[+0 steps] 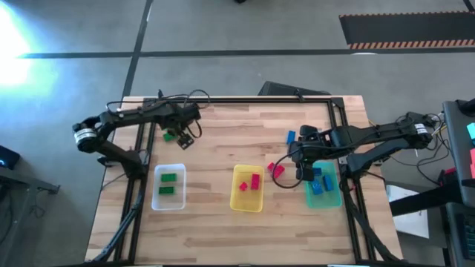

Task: Sort & place blocks by color
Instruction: Put the green game piece into the transparent bin

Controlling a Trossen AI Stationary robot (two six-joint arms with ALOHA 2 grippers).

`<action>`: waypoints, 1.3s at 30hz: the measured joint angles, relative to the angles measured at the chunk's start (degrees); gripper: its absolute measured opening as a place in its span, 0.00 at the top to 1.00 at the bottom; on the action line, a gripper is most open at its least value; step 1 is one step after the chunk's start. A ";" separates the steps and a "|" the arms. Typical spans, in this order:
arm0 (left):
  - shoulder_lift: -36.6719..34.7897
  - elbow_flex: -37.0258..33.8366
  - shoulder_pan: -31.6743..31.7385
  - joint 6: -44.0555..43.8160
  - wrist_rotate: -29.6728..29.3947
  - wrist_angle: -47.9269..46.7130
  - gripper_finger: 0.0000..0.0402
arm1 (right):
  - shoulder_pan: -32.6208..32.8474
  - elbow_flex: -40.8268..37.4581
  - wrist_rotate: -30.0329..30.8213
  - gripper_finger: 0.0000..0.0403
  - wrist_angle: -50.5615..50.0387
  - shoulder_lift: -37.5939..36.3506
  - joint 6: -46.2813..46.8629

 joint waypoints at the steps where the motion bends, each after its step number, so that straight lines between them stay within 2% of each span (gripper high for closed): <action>1: 0.00 -0.20 1.43 0.32 0.00 0.03 0.24 | 0.00 0.00 0.01 0.52 0.15 0.00 -0.27; 8: 0.00 -2.32 9.00 3.79 1.24 0.46 0.24 | 0.00 0.00 0.00 0.52 0.61 -0.02 -1.15; 12: 0.00 -4.33 11.18 4.66 1.27 1.24 0.24 | 0.00 -0.02 -0.01 0.52 0.92 -0.02 -1.26; 16: 0.00 -6.47 11.93 6.33 1.33 2.84 0.24 | 0.13 -0.11 0.00 0.52 1.09 -0.02 -1.98; 22: 0.00 -10.01 12.15 10.36 1.33 10.36 0.24 | 0.13 -0.15 0.00 0.52 1.52 0.00 -2.09; 34: 0.18 -14.41 13.54 10.13 1.33 15.66 0.24 | 0.13 -0.15 -0.02 0.52 1.50 0.00 -2.04; 39: 2.31 -14.46 13.54 10.19 1.40 17.26 0.24 | 0.13 -0.15 -0.01 0.52 1.55 0.02 -2.02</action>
